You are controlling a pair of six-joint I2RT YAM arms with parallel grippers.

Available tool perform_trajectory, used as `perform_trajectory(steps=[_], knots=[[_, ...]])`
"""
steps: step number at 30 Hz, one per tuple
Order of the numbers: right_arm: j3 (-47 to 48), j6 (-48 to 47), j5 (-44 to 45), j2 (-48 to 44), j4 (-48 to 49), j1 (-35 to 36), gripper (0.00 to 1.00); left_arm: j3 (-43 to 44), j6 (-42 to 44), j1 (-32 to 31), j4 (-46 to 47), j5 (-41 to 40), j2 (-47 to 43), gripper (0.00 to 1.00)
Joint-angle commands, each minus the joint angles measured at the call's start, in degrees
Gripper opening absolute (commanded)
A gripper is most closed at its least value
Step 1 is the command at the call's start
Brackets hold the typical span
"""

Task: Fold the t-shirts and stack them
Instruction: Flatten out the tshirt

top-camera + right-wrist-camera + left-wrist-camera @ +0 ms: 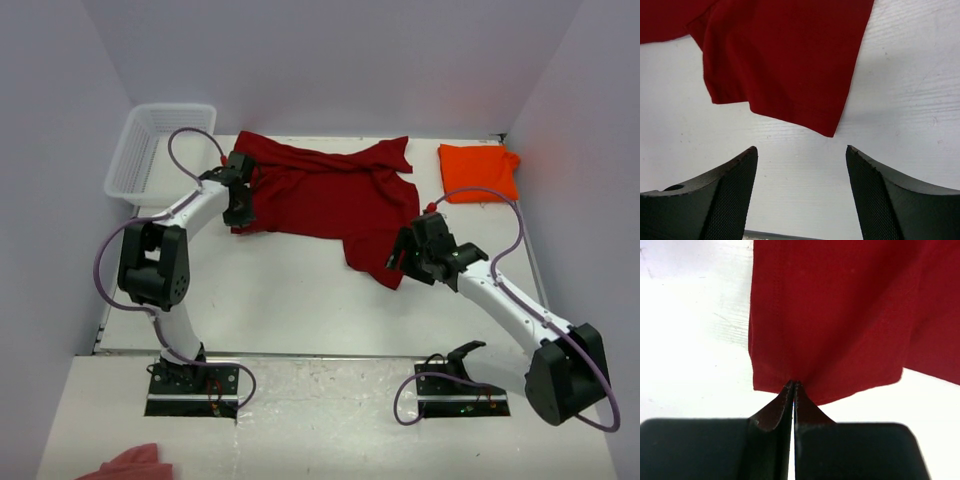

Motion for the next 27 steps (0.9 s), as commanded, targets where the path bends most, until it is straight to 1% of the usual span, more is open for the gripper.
perform_trajectory(steps=[1, 3, 5, 11, 15, 23, 25, 26, 27], knots=[[-0.9, 3.2, -0.8, 4.3, 0.2, 0.1, 0.71, -0.8, -0.7, 0.4, -0.6, 1.5, -3.9, 0.00], [-1.0, 3.2, -0.9, 6.9, 1.3, 0.0, 0.68, -1.2, -0.6, 0.4, -0.5, 2.0, -4.5, 0.00], [-1.1, 3.7, -0.4, 8.2, 1.4, -0.2, 0.63, -1.1, -0.5, 0.4, -0.9, 2.2, -4.9, 0.00], [-2.5, 4.8, -2.1, 11.2, 3.1, -0.8, 0.57, -1.8, 0.6, 0.3, -1.0, 2.4, -6.4, 0.00], [-2.6, 5.6, -1.8, 13.3, 3.9, -0.8, 0.54, -3.8, 1.4, 0.4, 0.1, 3.6, -7.9, 0.00], [0.4, 5.9, -0.8, 17.9, 3.9, -1.8, 0.51, -8.4, 2.0, 0.4, 2.5, 5.5, -10.3, 0.00], [0.5, 6.3, -0.8, 18.5, 4.1, -1.8, 0.46, -8.6, 2.3, 0.4, 2.7, 5.5, -10.6, 0.00], [0.5, 6.4, -1.0, 19.1, 4.6, -1.8, 0.38, -8.5, 2.3, 0.4, 2.5, 5.6, -10.7, 0.00], [0.7, 6.5, -0.8, 19.2, 4.7, -1.9, 0.35, -8.5, 2.3, 0.4, 2.6, 6.0, -10.8, 0.00]])
